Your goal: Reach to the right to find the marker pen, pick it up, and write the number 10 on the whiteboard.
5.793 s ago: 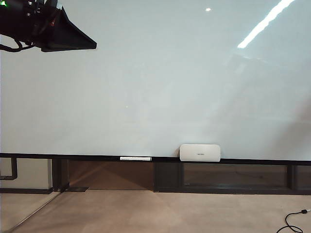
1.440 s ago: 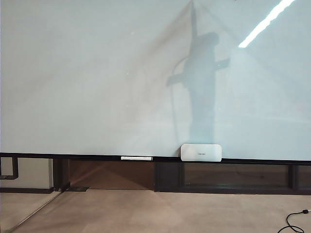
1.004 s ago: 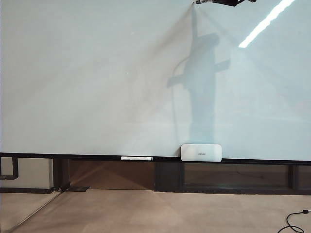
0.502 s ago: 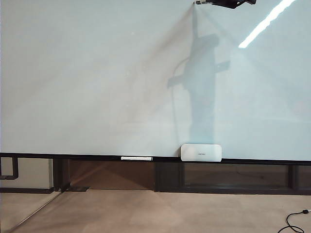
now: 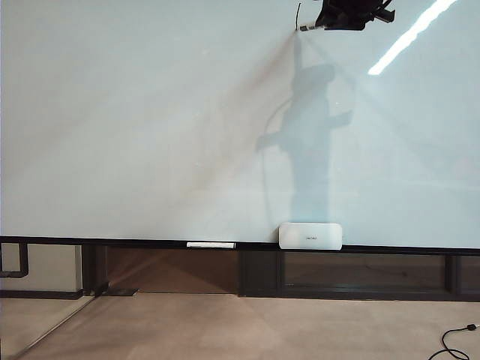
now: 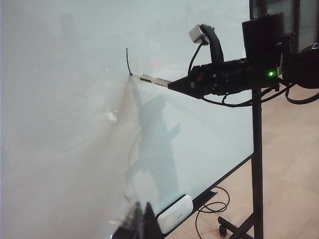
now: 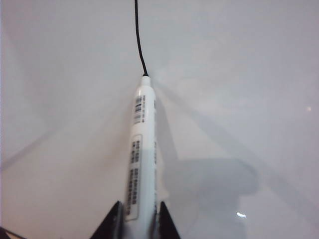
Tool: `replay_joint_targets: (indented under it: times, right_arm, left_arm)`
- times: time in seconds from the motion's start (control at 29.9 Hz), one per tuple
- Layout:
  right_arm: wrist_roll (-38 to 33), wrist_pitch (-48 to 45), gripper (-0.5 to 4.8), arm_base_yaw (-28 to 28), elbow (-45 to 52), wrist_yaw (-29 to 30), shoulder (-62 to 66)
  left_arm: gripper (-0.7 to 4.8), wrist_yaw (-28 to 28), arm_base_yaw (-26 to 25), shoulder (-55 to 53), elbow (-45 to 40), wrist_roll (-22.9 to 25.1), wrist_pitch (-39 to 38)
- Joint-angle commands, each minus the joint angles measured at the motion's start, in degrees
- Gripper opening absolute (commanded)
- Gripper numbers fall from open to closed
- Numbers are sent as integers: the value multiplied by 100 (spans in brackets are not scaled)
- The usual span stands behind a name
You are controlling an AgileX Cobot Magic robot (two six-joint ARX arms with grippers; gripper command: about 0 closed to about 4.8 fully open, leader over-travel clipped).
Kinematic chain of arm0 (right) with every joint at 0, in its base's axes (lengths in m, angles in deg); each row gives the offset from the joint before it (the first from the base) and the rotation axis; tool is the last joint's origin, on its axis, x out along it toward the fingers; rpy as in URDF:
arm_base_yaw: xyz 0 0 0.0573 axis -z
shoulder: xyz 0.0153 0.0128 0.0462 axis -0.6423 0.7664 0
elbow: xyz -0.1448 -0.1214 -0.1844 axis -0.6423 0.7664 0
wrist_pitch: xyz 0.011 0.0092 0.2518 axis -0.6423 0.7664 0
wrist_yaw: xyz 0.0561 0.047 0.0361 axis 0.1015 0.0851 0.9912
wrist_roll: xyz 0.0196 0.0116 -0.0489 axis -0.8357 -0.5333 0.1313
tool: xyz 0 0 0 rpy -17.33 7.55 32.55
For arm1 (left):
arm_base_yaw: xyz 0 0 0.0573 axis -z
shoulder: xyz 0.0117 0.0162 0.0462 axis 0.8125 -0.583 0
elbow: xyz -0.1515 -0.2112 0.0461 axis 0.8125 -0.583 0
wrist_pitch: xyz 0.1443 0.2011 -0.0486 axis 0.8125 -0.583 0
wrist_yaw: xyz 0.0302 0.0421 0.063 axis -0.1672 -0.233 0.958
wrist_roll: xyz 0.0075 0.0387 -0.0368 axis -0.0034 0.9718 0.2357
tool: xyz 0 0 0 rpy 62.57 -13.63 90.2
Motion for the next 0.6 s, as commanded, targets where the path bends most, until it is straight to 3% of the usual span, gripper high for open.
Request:
replay_joint_targets:
  times: [0.03, 0.6]
  right_arm:
    - [35, 214, -3, 15, -4, -181, 87]
    - [33, 562, -3, 11, 9, -186, 315]
  left_arm:
    - [-6, -39, 0, 20, 35, 2, 98]
    - [-6, -186, 0, 17, 35, 0, 116]
